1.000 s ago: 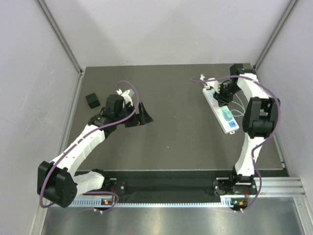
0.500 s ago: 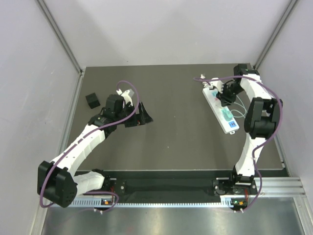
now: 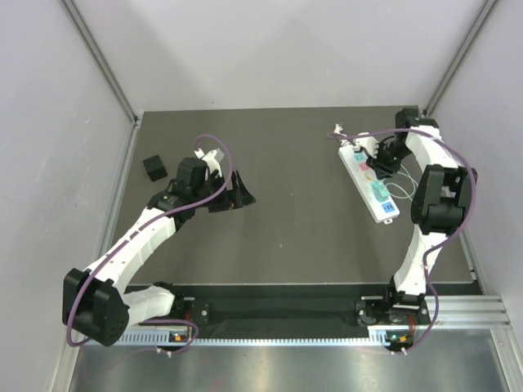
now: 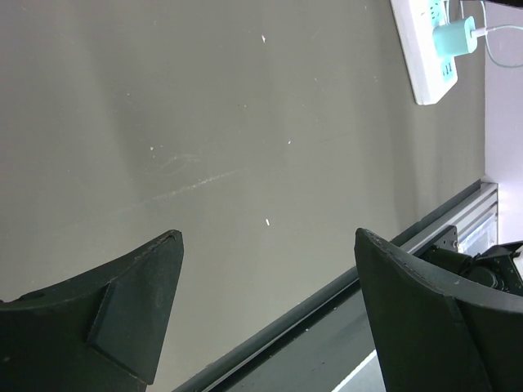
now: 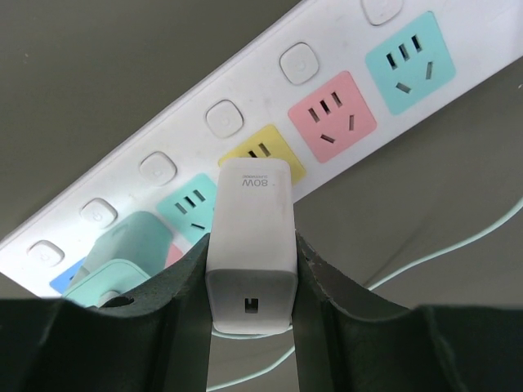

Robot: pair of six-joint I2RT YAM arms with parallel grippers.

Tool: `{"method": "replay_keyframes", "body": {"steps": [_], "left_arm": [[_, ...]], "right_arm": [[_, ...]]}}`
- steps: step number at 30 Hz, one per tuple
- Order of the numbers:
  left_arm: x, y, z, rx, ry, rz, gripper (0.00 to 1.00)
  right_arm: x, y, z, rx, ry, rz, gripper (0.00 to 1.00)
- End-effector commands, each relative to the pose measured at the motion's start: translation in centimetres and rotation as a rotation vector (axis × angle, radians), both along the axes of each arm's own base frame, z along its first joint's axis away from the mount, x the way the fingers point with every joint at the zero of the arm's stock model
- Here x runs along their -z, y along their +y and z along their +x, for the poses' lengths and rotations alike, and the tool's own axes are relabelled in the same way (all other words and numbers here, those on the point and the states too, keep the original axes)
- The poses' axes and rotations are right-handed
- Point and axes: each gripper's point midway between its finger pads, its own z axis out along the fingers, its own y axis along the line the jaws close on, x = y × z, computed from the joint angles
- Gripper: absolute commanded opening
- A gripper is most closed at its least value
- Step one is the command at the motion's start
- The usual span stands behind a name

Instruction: Insert the plug

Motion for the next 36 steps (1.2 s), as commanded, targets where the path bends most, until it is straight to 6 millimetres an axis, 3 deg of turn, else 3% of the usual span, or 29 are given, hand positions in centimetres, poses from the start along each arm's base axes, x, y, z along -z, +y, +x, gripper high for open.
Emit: {"method": "replay_keyframes", "body": {"steps": [1,11,17,23,26,31,36], "left_arm": [[-1.6,-0.2,0.3,0.013,-0.055,-0.011,0.90],[-2.1,-0.5,0.0,0.020,-0.072,-0.034,0.90],[-2.8,-0.5,-0.1,0.013,-0.099,-0.046,0.90],[-3.3,-1.5,-1.1,0.041,-0.123,-0.052,0.90],[-3.5,-2.0,-1.6,0.061,-0.133,-0.040,0.91],[-3.7,-2.4,-2.0,0.069,-0.150,-0.030,0.91],[-4.1,-2.7,-2.6,0.085,-0.166,-0.022,0.91]], "right_arm": [[-1.7,-0.7,0.4,-0.029,-0.065,-0.042,0.00],[-2.0,-0.3,1.1,-0.118,-0.076,-0.077,0.00],[-1.1,0.0,0.3,-0.164,-0.051,-0.094,0.00],[-0.1,2.3,0.8,-0.256,-0.032,-0.112,0.00],[0.2,2.1,0.7,-0.270,-0.016,-0.130,0.00],[1.8,1.0,-1.2,-0.267,0.025,-0.186,0.00],[0.9,1.8,-0.2,-0.305,-0.038,-0.153,0.00]]}}
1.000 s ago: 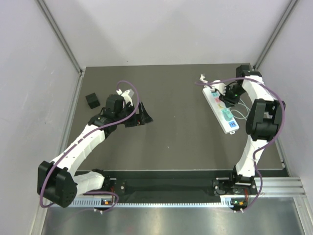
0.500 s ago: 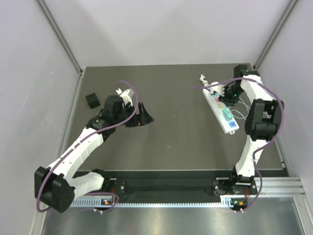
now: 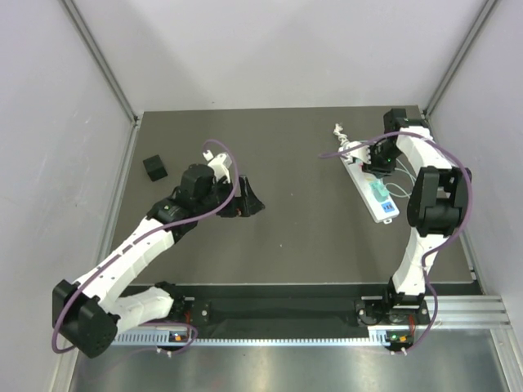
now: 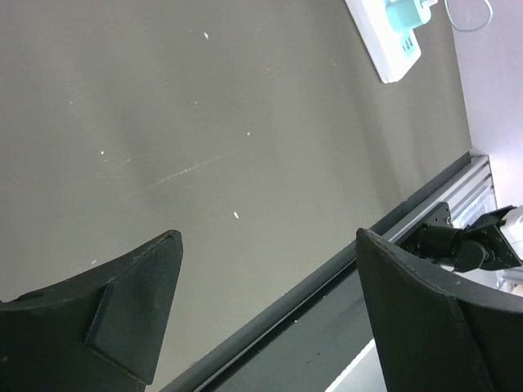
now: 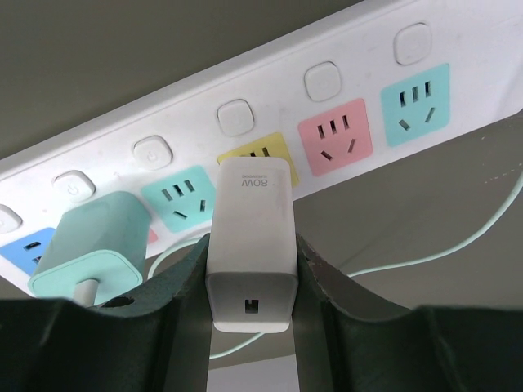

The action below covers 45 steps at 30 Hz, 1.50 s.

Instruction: Insert the plug

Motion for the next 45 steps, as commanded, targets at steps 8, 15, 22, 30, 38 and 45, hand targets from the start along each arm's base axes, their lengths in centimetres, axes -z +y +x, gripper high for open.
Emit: {"method": "replay_keyframes", "body": {"steps": [8,15,22,30,38,45], "left_arm": [[-1.9,0.3,-0.4,-0.019,-0.103,0.004,0.91],[-2.5,-0.3,-0.9,-0.002,-0.115,-0.035,0.91],[-2.8,-0.2,-1.2,-0.002,-0.131,-0.032,0.92],[-3.0,-0.1,-1.3,-0.010,-0.138,-0.041,0.92],[-2.6,-0.1,-1.3,-0.014,-0.129,-0.034,0.92],[-2.0,-0.3,-1.2,-0.009,-0.114,-0.028,0.92]], "right_arm": [[1.1,0.7,-1.4,-0.082,0.004,0.010,0.00],[0.3,1.2,-0.9,-0.071,-0.003,0.041,0.00],[0.4,1.0,-1.9,-0.074,0.026,0.015,0.00],[1.9,2.2,-1.1,-0.154,0.058,-0.033,0.00],[4.0,2.7,-0.1,-0.201,0.082,-0.051,0.00],[5.2,2.7,0.2,-0.247,0.079,-0.048,0.00]]}}
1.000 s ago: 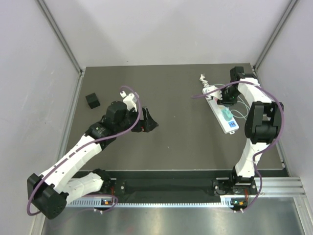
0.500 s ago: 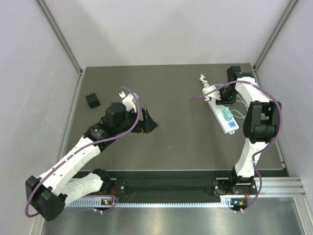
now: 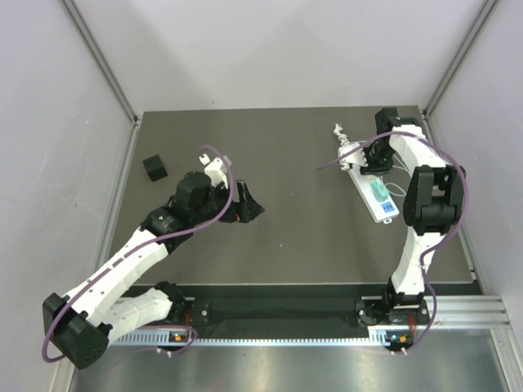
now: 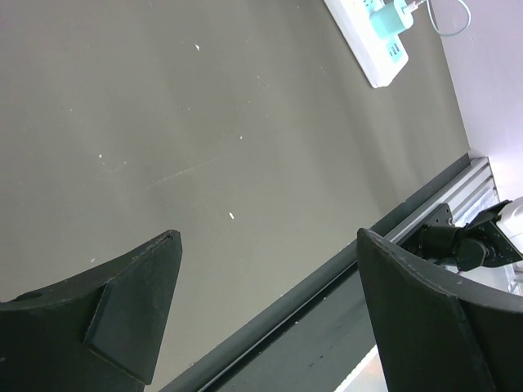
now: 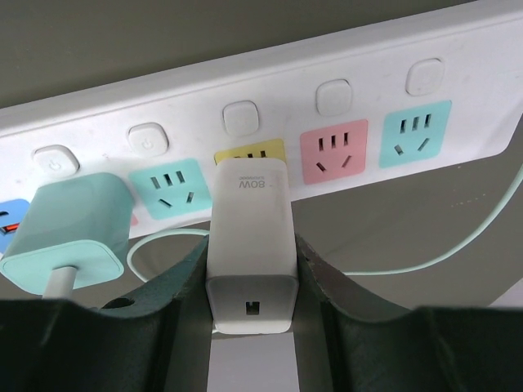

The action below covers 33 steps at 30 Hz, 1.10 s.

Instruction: Insert the plug

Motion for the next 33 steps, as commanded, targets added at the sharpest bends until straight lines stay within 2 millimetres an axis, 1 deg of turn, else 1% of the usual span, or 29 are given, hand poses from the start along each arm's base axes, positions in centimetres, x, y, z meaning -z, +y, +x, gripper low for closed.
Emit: {"method": "replay_keyframes", "body": {"steps": [1,6,7,8,10,12,15,17,19,22,26,27,28,29,31,32,33], "left_arm": [[-0.6,-0.3,0.4,-0.004,-0.033,-0.021,0.92],[-0.6,-0.6,0.5,0.004,-0.022,-0.037,0.92],[-0.5,-0.6,0.5,0.002,-0.021,-0.036,0.92],[-0.4,-0.6,0.4,0.007,-0.017,-0.034,0.91],[-0.4,-0.6,0.4,0.009,-0.018,-0.027,0.91],[-0.3,-0.5,0.5,0.004,-0.014,-0.015,0.91],[-0.4,-0.5,0.5,0.006,-0.013,-0.017,0.91],[-0.4,-0.8,0.5,0.015,-0.010,-0.023,0.91],[-0.3,-0.8,0.5,0.015,-0.010,-0.023,0.91],[0.0,-0.5,0.6,0.005,-0.005,-0.006,0.91],[0.0,-0.6,0.6,0.005,-0.004,-0.004,0.91],[0.0,-0.6,0.7,0.006,-0.003,-0.003,0.91],[0.0,-0.7,0.6,0.011,-0.002,-0.007,0.91],[0.0,-0.7,0.7,0.010,-0.003,-0.006,0.91],[0.1,-0.6,0.7,0.006,0.000,-0.001,0.91],[0.2,-0.5,0.7,0.005,-0.001,0.005,0.91],[0.3,-0.4,0.7,0.003,0.004,0.011,0.91]], "right_arm": [[5.1,2.4,-0.2,-0.085,0.085,0.065,0.00],[5.2,2.8,0.4,-0.101,0.083,0.067,0.00],[5.8,3.1,0.2,-0.107,0.104,0.063,0.00],[6.2,3.0,0.0,-0.108,0.118,0.046,0.00],[6.5,3.4,0.2,-0.108,0.126,0.048,0.00],[6.6,3.3,0.5,-0.103,0.130,0.024,0.00],[7.0,4.1,0.9,-0.083,0.145,0.050,0.00],[7.2,4.2,1.1,-0.065,0.148,0.027,0.00],[7.6,4.3,1.9,-0.042,0.134,0.011,0.00],[8.4,4.0,1.7,0.016,0.158,0.004,0.00],[8.9,4.2,1.8,0.009,0.165,-0.024,0.00],[8.9,4.6,2.2,0.006,0.158,-0.031,0.00],[8.8,4.7,2.3,0.019,0.157,-0.029,0.00],[8.4,5.3,2.9,0.027,0.145,-0.003,0.00],[8.5,5.9,3.1,0.050,0.164,0.056,0.00],[8.1,6.4,3.6,0.056,0.158,0.092,0.00],[8.7,6.4,3.3,0.053,0.182,0.085,0.00]]}}
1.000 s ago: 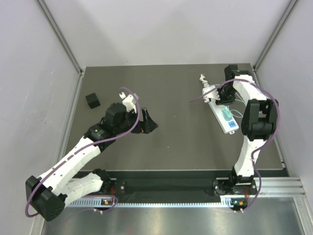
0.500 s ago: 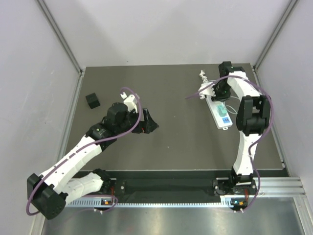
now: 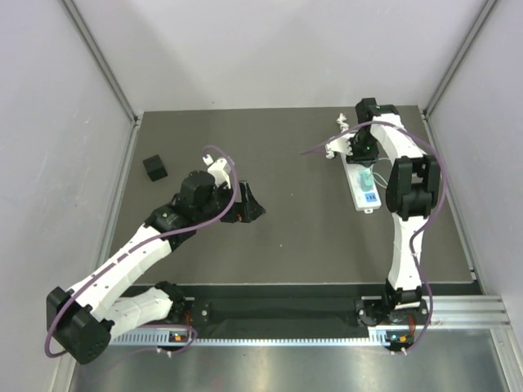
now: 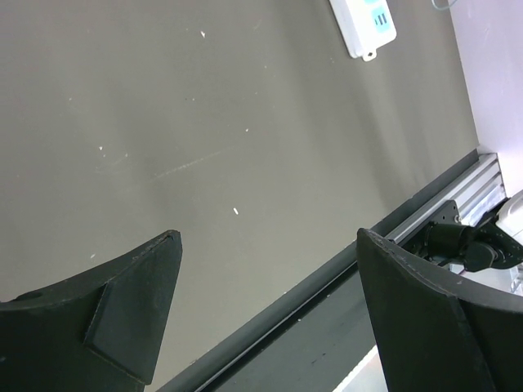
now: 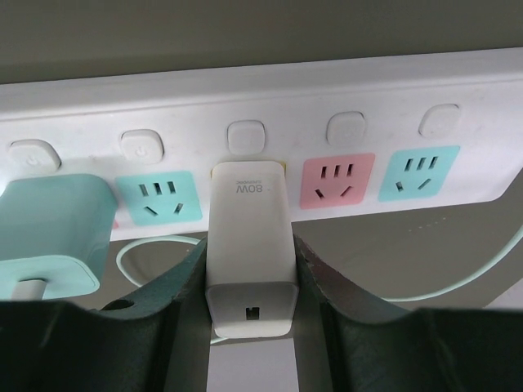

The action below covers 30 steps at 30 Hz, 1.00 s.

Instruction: Insert the plug

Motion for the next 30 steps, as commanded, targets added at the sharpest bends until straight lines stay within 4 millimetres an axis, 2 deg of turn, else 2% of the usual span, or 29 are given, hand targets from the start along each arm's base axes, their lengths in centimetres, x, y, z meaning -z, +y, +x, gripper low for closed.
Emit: {"method": "replay_keyframes", "body": {"steps": [1,6,9,17,20,23,26,29,30], "left_arm": [[-0.7,-0.1,0.4,-0.002,-0.030,-0.004,0.91],[-0.6,0.1,1.0,-0.018,-0.031,0.026,0.91],[-0.2,0.1,1.2,-0.021,-0.021,0.037,0.91],[0.4,-0.2,1.2,-0.007,0.003,0.036,0.91],[0.2,0.0,1.3,-0.012,-0.006,0.041,0.91],[0.3,0.3,1.4,-0.026,-0.008,0.050,0.91],[0.1,0.2,1.4,-0.021,-0.010,0.045,0.92],[0.0,0.1,1.4,-0.015,-0.009,0.042,0.92],[0.0,0.0,1.4,-0.012,-0.010,0.041,0.92]], "right_arm": [[7.8,3.7,-1.1,-0.005,0.156,0.147,0.00],[9.5,3.0,-0.8,0.009,0.174,0.104,0.00],[9.7,2.9,-0.4,0.052,0.177,0.104,0.00],[8.4,4.2,1.6,0.030,0.116,0.050,0.00],[8.3,5.4,2.3,0.023,0.097,0.071,0.00],[8.9,5.7,1.9,0.042,0.123,0.111,0.00],[9.6,5.1,1.4,0.067,0.148,0.139,0.00],[9.1,4.6,1.8,0.070,0.126,0.145,0.00],[8.2,4.5,2.2,0.069,0.100,0.145,0.00]]}}
